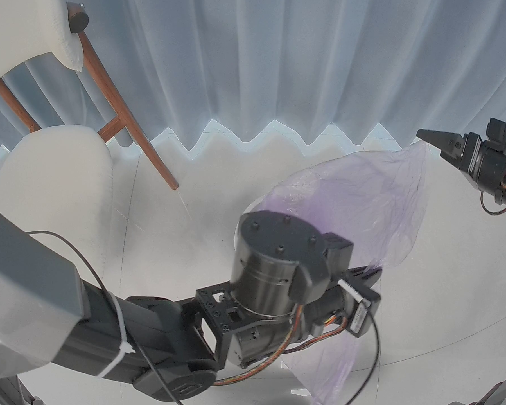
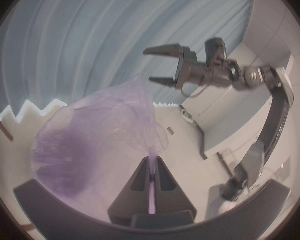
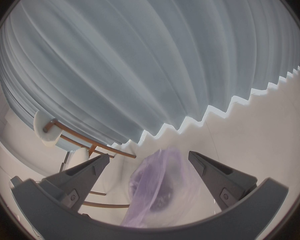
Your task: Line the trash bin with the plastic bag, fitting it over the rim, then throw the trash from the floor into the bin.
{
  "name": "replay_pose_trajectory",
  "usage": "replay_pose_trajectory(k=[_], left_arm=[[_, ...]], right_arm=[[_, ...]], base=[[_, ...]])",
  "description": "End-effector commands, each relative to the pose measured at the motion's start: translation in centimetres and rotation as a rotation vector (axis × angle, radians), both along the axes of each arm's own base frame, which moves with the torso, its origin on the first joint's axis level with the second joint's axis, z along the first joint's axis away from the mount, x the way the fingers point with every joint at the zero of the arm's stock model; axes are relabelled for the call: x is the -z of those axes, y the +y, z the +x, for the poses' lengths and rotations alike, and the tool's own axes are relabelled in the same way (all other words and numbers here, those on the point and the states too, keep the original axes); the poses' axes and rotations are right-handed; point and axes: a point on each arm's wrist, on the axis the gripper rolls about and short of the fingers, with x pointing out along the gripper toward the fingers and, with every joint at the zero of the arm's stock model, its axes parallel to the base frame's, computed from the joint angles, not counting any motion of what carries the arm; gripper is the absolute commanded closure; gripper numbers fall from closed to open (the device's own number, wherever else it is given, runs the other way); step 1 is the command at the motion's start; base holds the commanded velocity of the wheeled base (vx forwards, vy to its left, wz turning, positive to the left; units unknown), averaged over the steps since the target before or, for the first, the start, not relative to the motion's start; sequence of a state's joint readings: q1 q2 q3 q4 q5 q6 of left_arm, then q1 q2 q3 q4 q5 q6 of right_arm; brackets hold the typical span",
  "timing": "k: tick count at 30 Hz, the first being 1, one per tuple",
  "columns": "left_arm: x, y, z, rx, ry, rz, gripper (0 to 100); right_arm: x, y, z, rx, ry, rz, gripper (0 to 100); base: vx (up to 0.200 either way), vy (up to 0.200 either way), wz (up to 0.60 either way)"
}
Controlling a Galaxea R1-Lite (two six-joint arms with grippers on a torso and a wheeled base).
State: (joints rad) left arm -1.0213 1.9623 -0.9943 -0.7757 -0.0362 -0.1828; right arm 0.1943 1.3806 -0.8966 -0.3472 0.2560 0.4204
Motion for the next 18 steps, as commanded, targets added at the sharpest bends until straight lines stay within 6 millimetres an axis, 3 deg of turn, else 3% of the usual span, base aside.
replay_pose_trajectory(k=[1, 6, 8, 11, 12, 18], left_arm=[[2.4, 6.0, 2.6, -0.116, -0.070, 0.162, 100], [0.3, 8.2, 2.9, -0.144, -0.116, 0.129, 100], [-0.4, 9.5, 3.4, -0.187, -0.126, 0.116, 100], [-0.6, 10.7, 4.3, -0.234, -0.129, 0.116, 100], [-0.7, 11.0, 4.4, -0.249, -0.129, 0.114, 100], [-1.4, 12.8, 4.5, -0.295, -0.139, 0.104, 100]], right_arm=[[0.4, -3.2, 4.9, 0.077, 0.019, -0.003, 0], [0.9, -6.2, 8.3, 0.112, -0.037, -0.006, 0], [2.7, -7.2, 10.5, 0.120, -0.025, -0.007, 0], [4.6, -7.0, 12.1, 0.104, -0.017, -0.005, 0], [4.7, -6.7, 12.4, 0.088, -0.027, -0.003, 100], [6.5, -0.9, 12.9, -0.077, 0.042, 0.045, 100]], base=[[0.000, 0.000, 0.00], [0.000, 0.000, 0.00], [0.000, 0.000, 0.00], [0.000, 0.000, 0.00], [0.000, 0.000, 0.00], [0.000, 0.000, 0.00]])
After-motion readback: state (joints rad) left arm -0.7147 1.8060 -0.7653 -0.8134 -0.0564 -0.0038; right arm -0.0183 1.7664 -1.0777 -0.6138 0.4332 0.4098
